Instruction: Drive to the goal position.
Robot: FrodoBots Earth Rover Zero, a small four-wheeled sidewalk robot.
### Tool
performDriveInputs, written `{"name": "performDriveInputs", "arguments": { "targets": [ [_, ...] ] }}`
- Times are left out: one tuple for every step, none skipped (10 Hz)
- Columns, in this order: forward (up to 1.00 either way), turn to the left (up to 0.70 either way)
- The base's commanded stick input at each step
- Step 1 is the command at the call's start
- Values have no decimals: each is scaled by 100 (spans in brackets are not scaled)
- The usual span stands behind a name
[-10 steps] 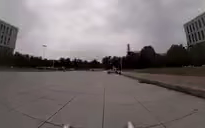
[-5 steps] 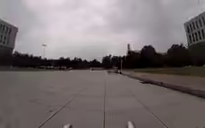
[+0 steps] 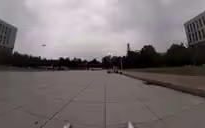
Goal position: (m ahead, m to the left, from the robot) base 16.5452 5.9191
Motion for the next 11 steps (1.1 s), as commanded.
{"name": "performDriveInputs", "arguments": {
  "targets": [
    [70,0],
    [70,0],
    [70,0],
    [70,0],
    [70,0],
    [70,0],
    [70,0],
    [70,0],
    [70,0],
    [70,0],
    [70,0]
  ]
}}
